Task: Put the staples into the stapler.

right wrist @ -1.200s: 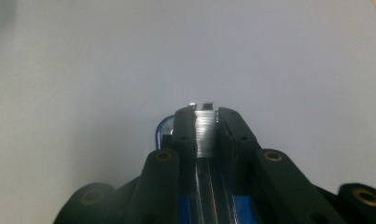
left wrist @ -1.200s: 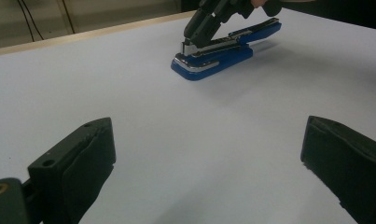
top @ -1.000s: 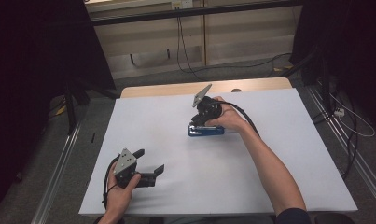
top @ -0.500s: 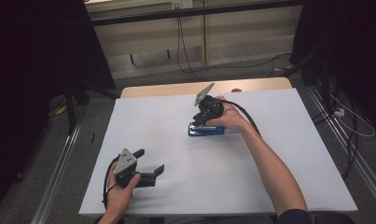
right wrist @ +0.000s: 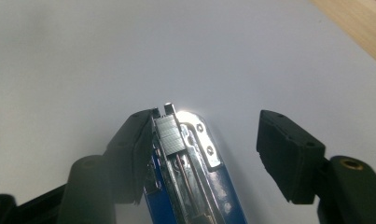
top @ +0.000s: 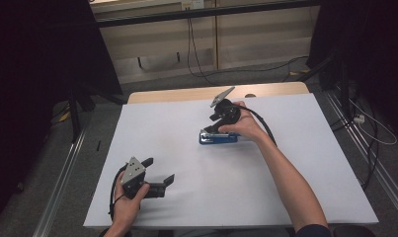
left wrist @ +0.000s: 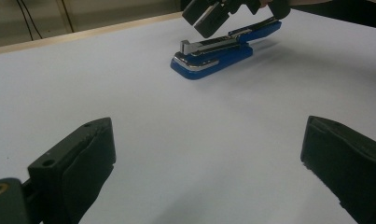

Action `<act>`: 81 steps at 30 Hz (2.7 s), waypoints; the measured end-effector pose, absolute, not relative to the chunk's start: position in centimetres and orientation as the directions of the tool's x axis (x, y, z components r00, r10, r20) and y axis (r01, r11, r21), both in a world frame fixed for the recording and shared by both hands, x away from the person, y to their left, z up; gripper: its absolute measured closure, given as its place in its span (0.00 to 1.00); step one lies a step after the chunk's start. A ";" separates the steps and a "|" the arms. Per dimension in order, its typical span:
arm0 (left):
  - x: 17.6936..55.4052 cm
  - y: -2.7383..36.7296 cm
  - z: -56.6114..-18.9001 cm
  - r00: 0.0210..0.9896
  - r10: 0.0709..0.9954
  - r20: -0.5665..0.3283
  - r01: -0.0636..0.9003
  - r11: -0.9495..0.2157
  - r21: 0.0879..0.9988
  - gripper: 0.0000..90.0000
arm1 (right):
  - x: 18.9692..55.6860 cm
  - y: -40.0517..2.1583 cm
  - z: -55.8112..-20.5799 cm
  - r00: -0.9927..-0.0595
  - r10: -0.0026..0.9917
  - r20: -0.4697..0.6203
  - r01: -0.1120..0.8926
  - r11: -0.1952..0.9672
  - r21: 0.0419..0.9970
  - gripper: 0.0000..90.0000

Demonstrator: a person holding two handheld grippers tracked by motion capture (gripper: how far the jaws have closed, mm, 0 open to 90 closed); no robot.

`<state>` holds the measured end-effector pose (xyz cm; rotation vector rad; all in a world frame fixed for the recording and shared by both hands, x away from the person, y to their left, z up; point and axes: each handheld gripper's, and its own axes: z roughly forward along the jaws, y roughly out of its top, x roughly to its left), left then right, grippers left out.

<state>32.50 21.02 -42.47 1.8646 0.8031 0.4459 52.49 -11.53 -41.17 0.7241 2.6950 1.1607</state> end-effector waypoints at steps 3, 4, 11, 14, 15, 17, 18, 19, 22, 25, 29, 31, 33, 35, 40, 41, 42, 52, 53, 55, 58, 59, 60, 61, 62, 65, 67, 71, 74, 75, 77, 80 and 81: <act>32.5 21.0 -42.5 0.710 0.703 -0.052 0.328 -0.264 0.907 0.04 | 52.3 -11.7 -41.2 -0.870 0.486 0.078 0.390 0.584 0.712 0.31; 32.5 21.0 -42.5 0.710 0.702 -0.051 0.328 -0.265 0.907 0.04 | 52.2 -11.7 -41.2 -0.864 0.498 0.073 0.393 0.578 0.715 0.27; 32.6 21.1 -42.5 0.708 0.704 -0.045 0.327 -0.271 0.905 0.04 | 51.6 -11.9 -41.2 -0.826 0.560 0.068 0.418 0.527 0.740 0.11; 32.6 21.0 -42.5 0.705 0.707 -0.052 0.335 -0.267 0.904 0.04 | 51.2 -12.1 -41.1 -0.812 0.577 0.087 0.433 0.495 0.753 0.09; 32.6 21.0 -42.5 0.705 0.708 -0.053 0.335 -0.266 0.904 0.04 | 51.1 -12.2 -41.2 -0.808 0.583 0.090 0.437 0.489 0.755 0.09; 32.6 21.0 -42.6 0.702 0.710 -0.054 0.336 -0.264 0.904 0.04 | 50.9 -12.3 -41.2 -0.803 0.588 0.101 0.449 0.484 0.751 0.10; 32.6 21.0 -42.6 0.702 0.710 -0.055 0.336 -0.263 0.904 0.04 | 50.8 -12.3 -41.2 -0.803 0.588 0.097 0.451 0.493 0.744 0.10; 32.7 21.0 -42.6 0.703 0.710 -0.049 0.333 -0.268 0.904 0.04 | 50.8 -12.4 -41.2 -0.801 0.590 0.101 0.455 0.489 0.744 0.10; 32.7 21.1 -42.6 0.701 0.711 -0.046 0.331 -0.268 0.905 0.04 | 50.6 -12.6 -41.0 -0.781 0.615 0.108 0.468 0.461 0.754 0.09; 32.7 21.1 -42.6 0.701 0.712 -0.043 0.331 -0.271 0.904 0.04 | 50.2 -12.9 -41.0 -0.760 0.640 0.114 0.477 0.429 0.767 0.07; 32.7 21.1 -42.6 0.702 0.711 -0.039 0.328 -0.275 0.904 0.04 | 49.6 -13.1 -41.4 -0.735 0.668 0.115 0.484 0.398 0.779 0.08; 32.7 21.1 -42.6 0.700 0.713 -0.041 0.331 -0.273 0.903 0.04 | 49.3 -13.1 -41.4 -0.725 0.679 0.114 0.486 0.388 0.783 0.08; 32.7 21.2 -42.6 0.697 0.715 -0.045 0.334 -0.270 0.903 0.04 | 49.0 -13.3 -41.4 -0.710 0.697 0.097 0.483 0.382 0.788 0.06; 32.7 21.2 -42.6 0.697 0.715 -0.051 0.337 -0.264 0.904 0.04 | 48.8 -13.5 -41.3 -0.695 0.713 0.090 0.480 0.367 0.796 0.06; 32.7 21.2 -42.6 0.693 0.719 -0.049 0.339 -0.265 0.903 0.04 | 48.0 -14.3 -41.1 -0.647 0.758 0.085 0.483 0.321 0.815 0.06; 32.8 21.2 -42.7 0.692 0.720 -0.050 0.340 -0.264 0.902 0.04 | 47.7 -14.4 -41.1 -0.642 0.762 0.078 0.475 0.317 0.821 0.05; 32.8 21.2 -42.7 0.692 0.720 -0.050 0.343 -0.267 0.901 0.04 | 47.5 -14.6 -41.0 -0.638 0.766 0.079 0.473 0.309 0.825 0.06; 32.7 21.6 -42.7 0.683 0.727 -0.063 0.355 -0.255 0.899 0.04 | 45.9 -15.8 -41.2 -0.592 0.802 0.081 0.453 0.248 0.856 0.07; 32.7 21.5 -42.8 0.687 0.724 -0.064 0.353 -0.256 0.900 0.04 | 45.7 -15.9 -41.2 -0.585 0.808 0.075 0.451 0.248 0.857 0.07; 32.6 21.4 -42.7 0.694 0.718 -0.056 0.346 -0.264 0.900 0.04 | 45.4 -16.1 -41.1 -0.568 0.820 0.068 0.436 0.229 0.870 0.07; 32.5 21.3 -42.7 0.693 0.719 -0.052 0.340 -0.263 0.903 0.04 | 45.0 -16.7 -40.9 -0.551 0.831 0.074 0.418 0.198 0.887 0.07; 32.6 21.3 -42.7 0.693 0.720 -0.049 0.340 -0.266 0.902 0.04 | 44.9 -16.9 -40.9 -0.542 0.837 0.076 0.419 0.190 0.888 0.07; 32.6 21.3 -42.7 0.693 0.720 -0.049 0.342 -0.268 0.901 0.04 | 44.8 -17.1 -41.0 -0.538 0.839 0.076 0.418 0.188 0.889 0.07; 32.6 21.2 -42.6 0.692 0.721 -0.044 0.337 -0.269 0.902 0.04 | 44.7 -17.3 -41.1 -0.532 0.843 0.074 0.422 0.189 0.887 0.07; 32.6 21.2 -42.6 0.694 0.719 -0.041 0.330 -0.267 0.906 0.04 | 44.5 -17.5 -41.3 -0.524 0.849 0.069 0.423 0.189 0.886 0.07; 32.6 21.1 -42.2 0.693 0.720 -0.039 0.313 -0.252 0.916 0.04 | 44.0 -18.1 -41.5 -0.514 0.855 0.066 0.426 0.188 0.885 0.07; 32.6 21.1 -42.2 0.691 0.722 -0.038 0.314 -0.252 0.916 0.04 | 43.6 -18.6 -41.6 -0.513 0.856 0.063 0.421 0.187 0.888 0.07; 32.8 21.5 -42.2 0.671 0.738 -0.065 0.335 -0.223 0.916 0.04 | 43.0 -19.5 -41.8 -0.499 0.864 0.067 0.415 0.170 0.894 0.05; 33.0 21.8 -42.1 0.656 0.751 -0.074 0.340 -0.207 0.917 0.04 | 42.8 -20.2 -41.7 -0.484 0.873 0.064 0.410 0.161 0.898 0.04; 33.0 21.9 -42.1 0.655 0.753 -0.065 0.336 -0.214 0.917 0.04 | 42.7 -20.3 -41.6 -0.477 0.876 0.066 0.411 0.156 0.898 0.04; 33.0 21.9 -42.1 0.660 0.748 -0.071 0.340 -0.213 0.916 0.04 | 42.4 -20.6 -41.6 -0.477 0.877 0.061 0.408 0.159 0.899 0.04; 33.0 21.8 -42.2 0.659 0.750 -0.061 0.342 -0.227 0.912 0.04 | 42.1 -20.9 -41.6 -0.475 0.878 0.057 0.402 0.159 0.902 0.04; 33.0 21.9 -42.2 0.654 0.754 -0.065 0.347 -0.222 0.911 0.04 | 41.9 -21.0 -41.6 -0.473 0.879 0.059 0.403 0.156 0.902 0.04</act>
